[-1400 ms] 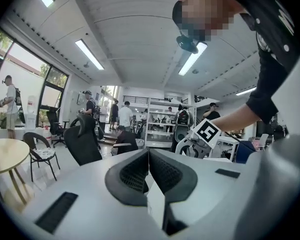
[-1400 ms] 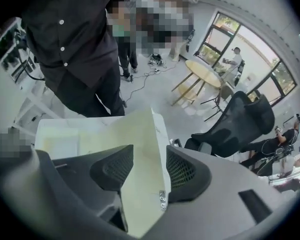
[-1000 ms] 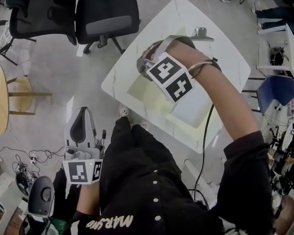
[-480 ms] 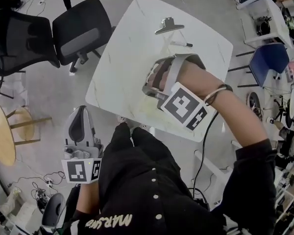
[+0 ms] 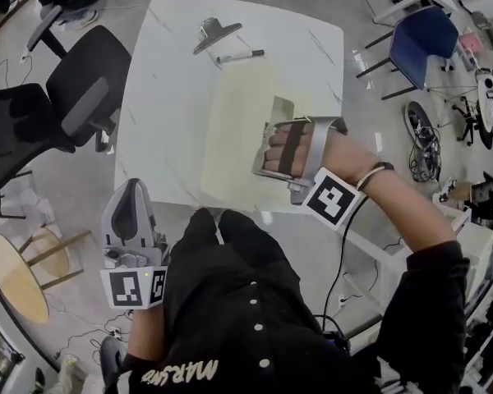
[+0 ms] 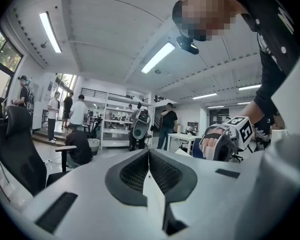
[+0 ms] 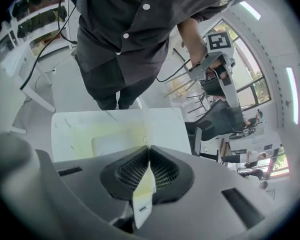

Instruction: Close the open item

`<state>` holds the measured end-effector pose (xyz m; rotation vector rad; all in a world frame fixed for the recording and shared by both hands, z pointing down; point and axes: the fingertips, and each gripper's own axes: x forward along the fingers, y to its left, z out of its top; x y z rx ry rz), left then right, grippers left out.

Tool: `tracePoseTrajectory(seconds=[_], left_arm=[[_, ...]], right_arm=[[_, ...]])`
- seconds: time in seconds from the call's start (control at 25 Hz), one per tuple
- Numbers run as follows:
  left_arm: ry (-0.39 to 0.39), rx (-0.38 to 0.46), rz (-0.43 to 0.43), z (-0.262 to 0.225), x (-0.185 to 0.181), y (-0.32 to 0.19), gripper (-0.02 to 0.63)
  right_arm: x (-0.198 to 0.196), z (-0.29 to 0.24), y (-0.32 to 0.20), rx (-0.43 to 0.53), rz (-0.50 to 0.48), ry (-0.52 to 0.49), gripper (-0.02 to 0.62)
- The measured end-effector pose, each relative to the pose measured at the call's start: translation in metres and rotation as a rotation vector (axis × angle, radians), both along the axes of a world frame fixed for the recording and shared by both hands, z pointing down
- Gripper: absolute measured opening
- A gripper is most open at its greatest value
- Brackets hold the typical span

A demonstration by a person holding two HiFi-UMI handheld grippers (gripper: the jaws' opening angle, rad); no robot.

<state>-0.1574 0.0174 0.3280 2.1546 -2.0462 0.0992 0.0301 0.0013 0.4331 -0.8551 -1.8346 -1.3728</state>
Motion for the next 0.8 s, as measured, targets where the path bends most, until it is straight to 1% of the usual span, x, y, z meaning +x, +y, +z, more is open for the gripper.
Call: tracePoseTrajectory(seconds=[0.12, 0.36, 0.52, 0.8], left_arm=[[-0.006, -0.016, 0.036, 0.004, 0.017, -0.008, 0.018], [-0.026, -0.060, 0.082, 0.012, 0.045, -0.017, 0.018], [-0.040, -0.090, 0.104, 0.019, 0.063, -0.021, 0.018], [-0.048, -0.133, 0.119, 0.031, 0.085, -0.023, 0.018]], right_arm=[[0.036, 0.022, -0.002, 0.025, 0.008, -0.027, 0.035], [0.086, 0.063, -0.011, 0.033, 0.049, -0.091, 0.049], [0.112, 0.094, -0.015, 0.017, 0.084, -0.080, 0.064], [0.134, 0.136, -0.023, -0.035, 0.124, -0.046, 0.081]])
